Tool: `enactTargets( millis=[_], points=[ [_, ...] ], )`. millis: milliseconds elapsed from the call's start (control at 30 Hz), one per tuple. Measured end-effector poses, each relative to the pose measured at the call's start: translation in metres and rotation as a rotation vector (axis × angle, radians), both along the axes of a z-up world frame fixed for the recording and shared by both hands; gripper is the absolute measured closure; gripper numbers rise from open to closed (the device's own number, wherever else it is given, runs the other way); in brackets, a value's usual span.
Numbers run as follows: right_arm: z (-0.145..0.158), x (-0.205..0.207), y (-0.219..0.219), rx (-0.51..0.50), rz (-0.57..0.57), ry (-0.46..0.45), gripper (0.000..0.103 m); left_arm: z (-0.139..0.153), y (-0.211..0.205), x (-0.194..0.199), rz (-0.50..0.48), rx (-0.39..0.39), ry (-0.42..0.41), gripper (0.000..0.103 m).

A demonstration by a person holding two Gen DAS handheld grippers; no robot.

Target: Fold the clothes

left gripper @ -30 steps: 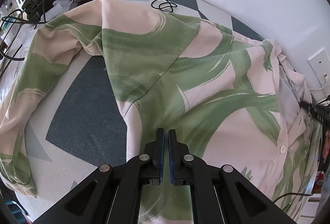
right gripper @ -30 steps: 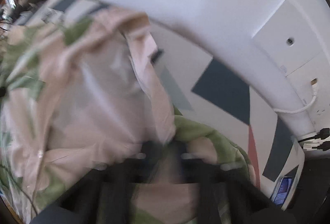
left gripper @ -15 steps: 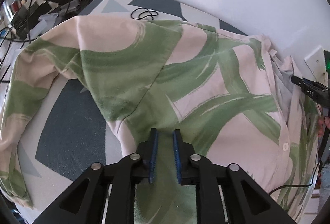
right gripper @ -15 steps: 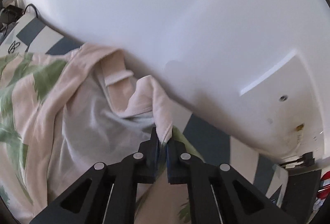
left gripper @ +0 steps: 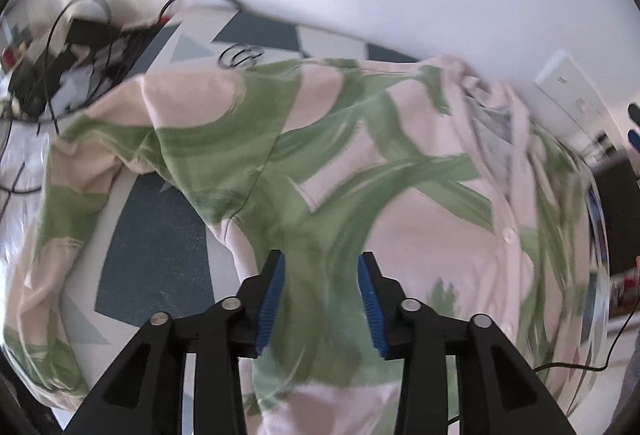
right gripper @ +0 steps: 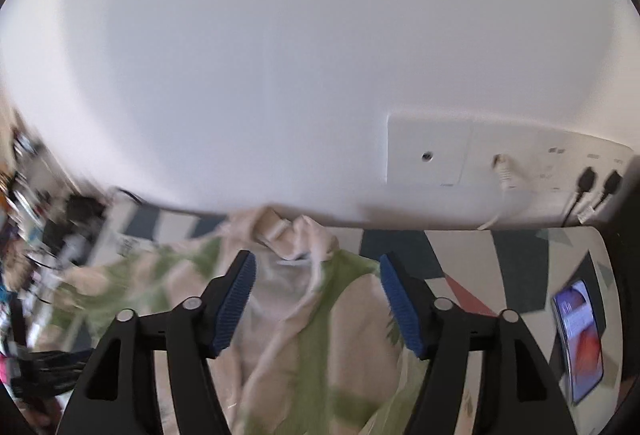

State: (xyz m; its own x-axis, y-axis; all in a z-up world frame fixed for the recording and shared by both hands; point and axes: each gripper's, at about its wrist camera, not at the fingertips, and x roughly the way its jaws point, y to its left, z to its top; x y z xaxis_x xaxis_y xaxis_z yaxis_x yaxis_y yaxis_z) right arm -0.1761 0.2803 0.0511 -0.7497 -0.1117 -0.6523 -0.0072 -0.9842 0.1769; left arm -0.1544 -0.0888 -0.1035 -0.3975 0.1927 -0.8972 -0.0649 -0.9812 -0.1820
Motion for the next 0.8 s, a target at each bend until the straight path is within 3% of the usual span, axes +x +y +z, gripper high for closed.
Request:
enactTargets(
  millis=[100,167,233,300,467,533,667,800],
  points=[
    [0.022,0.042,-0.008,0.01,-0.015,0.033,0.027,0.008,0.007,-0.001,-0.099,0.03,0.016,0.053],
    [0.03,0.076,-0.014,0.032,-0.004,0.031,0.014,0.016,-0.005,0.015,-0.157,0.082,0.014,0.052],
    [0.026,0.108,-0.025,0.078,-0.005,0.032,0.009,0.018,-0.019,0.027,-0.196,0.121,0.007,0.05],
    [0.013,0.141,-0.036,0.132,-0.007,0.019,0.007,0.016,-0.036,0.039,-0.227,0.144,-0.004,0.047],
    [-0.037,0.202,-0.05,0.065,0.007,-0.163,0.007,0.003,-0.068,0.084,-0.288,0.113,-0.063,0.047],
    [-0.063,0.224,-0.056,0.023,0.009,-0.25,0.007,-0.008,-0.074,0.095,-0.279,0.109,-0.097,0.047],
    [-0.101,0.247,-0.07,0.035,-0.013,-0.351,0.007,-0.026,-0.079,0.117,-0.233,0.081,-0.116,0.047],
    [-0.113,0.253,-0.079,0.042,-0.012,-0.388,0.007,-0.045,-0.082,0.134,-0.184,0.029,-0.122,0.047]
  ],
)
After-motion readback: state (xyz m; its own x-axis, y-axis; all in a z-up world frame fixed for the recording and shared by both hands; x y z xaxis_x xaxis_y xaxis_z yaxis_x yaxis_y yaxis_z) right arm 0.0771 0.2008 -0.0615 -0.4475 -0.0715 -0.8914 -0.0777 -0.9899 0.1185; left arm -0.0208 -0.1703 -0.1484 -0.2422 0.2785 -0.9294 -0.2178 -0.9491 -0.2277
